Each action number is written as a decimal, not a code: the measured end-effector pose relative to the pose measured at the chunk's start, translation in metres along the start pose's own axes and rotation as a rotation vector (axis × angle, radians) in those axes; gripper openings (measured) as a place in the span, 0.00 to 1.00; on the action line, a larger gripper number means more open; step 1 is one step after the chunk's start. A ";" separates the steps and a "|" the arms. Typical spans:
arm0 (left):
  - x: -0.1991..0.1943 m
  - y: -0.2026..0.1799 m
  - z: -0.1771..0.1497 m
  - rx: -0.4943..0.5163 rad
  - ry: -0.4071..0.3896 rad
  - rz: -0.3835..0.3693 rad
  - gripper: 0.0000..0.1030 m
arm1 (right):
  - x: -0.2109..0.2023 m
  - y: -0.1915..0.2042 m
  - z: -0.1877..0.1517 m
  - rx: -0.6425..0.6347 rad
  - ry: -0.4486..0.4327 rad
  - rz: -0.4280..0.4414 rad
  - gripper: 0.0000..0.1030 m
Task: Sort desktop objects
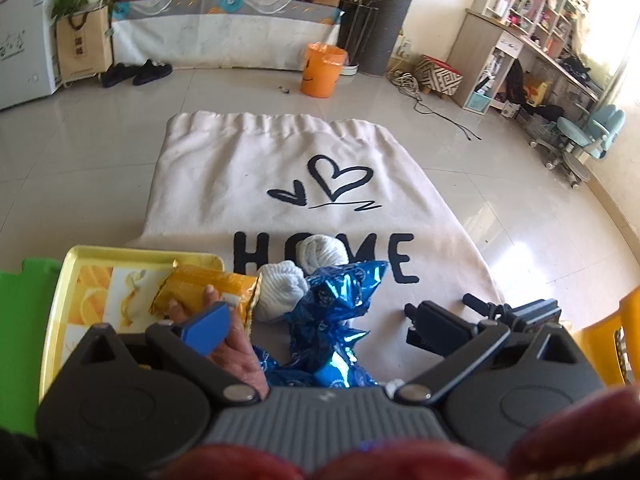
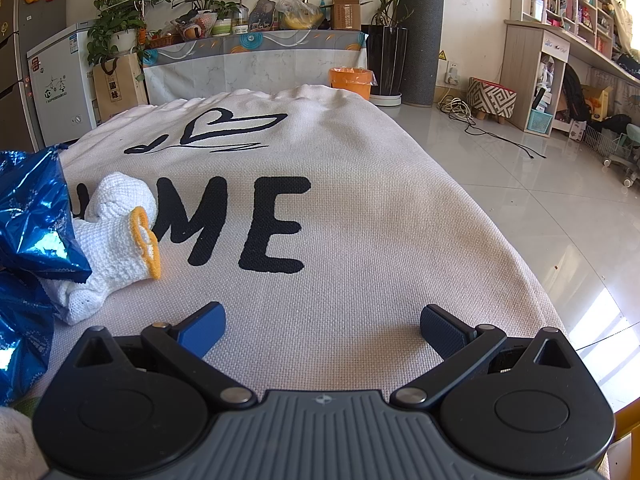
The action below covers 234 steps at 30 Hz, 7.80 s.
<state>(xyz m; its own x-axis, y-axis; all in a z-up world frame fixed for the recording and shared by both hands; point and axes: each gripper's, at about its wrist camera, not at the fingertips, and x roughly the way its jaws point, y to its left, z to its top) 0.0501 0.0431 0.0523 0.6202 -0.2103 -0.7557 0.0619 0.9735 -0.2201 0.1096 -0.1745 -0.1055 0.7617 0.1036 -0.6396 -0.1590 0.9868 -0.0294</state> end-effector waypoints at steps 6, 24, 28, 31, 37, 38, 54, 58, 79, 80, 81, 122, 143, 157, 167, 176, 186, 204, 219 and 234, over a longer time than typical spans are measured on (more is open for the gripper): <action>-0.005 -0.023 -0.002 0.059 -0.048 -0.135 0.99 | 0.000 0.000 0.000 0.000 0.000 0.000 1.00; 0.010 -0.039 -0.016 0.106 0.011 -0.153 0.99 | 0.000 0.000 -0.001 0.000 0.000 0.001 1.00; 0.015 -0.036 -0.019 0.099 0.031 -0.125 0.99 | 0.000 0.000 -0.001 0.000 -0.001 0.001 1.00; 0.016 -0.032 -0.023 0.091 0.045 -0.108 0.99 | 0.000 0.000 -0.001 0.000 -0.001 0.001 1.00; 0.023 -0.022 -0.038 0.081 0.070 -0.028 0.99 | -0.001 0.000 -0.001 -0.001 -0.001 0.001 1.00; 0.024 -0.019 -0.041 0.071 0.077 -0.018 0.99 | -0.001 0.000 -0.001 -0.001 -0.001 0.001 1.00; 0.020 -0.020 -0.116 -0.034 0.201 0.123 0.99 | -0.001 0.000 -0.001 -0.001 -0.001 0.001 1.00; 0.019 -0.030 -0.127 -0.065 0.212 0.132 0.99 | -0.001 0.000 -0.001 -0.001 -0.001 0.001 1.00; 0.043 -0.063 -0.156 -0.120 0.339 0.246 0.99 | -0.001 0.000 -0.001 -0.002 -0.001 0.001 1.00; 0.042 -0.065 -0.156 -0.116 0.341 0.248 0.99 | -0.002 0.001 -0.001 -0.002 -0.001 0.001 1.00; 0.042 -0.066 -0.156 -0.112 0.343 0.255 0.99 | -0.002 0.001 -0.001 -0.002 -0.001 0.001 1.00; -0.026 -0.077 -0.170 -0.182 0.226 0.266 0.99 | -0.167 0.004 -0.003 0.047 0.219 0.062 1.00; -0.039 -0.073 -0.178 -0.136 0.206 0.354 1.00 | -0.202 0.025 -0.030 -0.017 0.260 0.102 1.00; -0.037 -0.085 -0.179 -0.062 0.208 0.381 1.00 | -0.196 0.020 -0.032 0.036 0.286 0.089 1.00; -0.037 -0.085 -0.179 -0.062 0.210 0.383 1.00 | -0.196 0.023 -0.033 0.020 0.284 0.073 1.00; -0.038 -0.086 -0.179 -0.061 0.210 0.382 1.00 | -0.196 0.024 -0.033 0.008 0.284 0.070 1.00; -0.038 -0.088 -0.179 -0.059 0.206 0.386 0.99 | -0.195 0.026 -0.033 -0.002 0.288 0.069 1.00; -0.043 -0.088 -0.177 -0.058 0.197 0.398 1.00 | -0.193 0.028 -0.034 -0.009 0.296 0.061 1.00; -0.046 -0.092 -0.175 -0.051 0.177 0.402 1.00 | -0.193 0.028 -0.033 0.001 0.294 0.072 1.00; -0.045 -0.092 -0.174 -0.054 0.185 0.393 1.00 | -0.195 0.032 -0.034 -0.009 0.280 0.089 1.00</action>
<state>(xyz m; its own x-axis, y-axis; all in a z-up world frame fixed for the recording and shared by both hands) -0.1194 -0.0523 -0.0010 0.4375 0.1578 -0.8852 -0.1953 0.9777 0.0777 -0.0654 -0.1678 -0.0079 0.5415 0.1503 -0.8272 -0.2243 0.9740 0.0301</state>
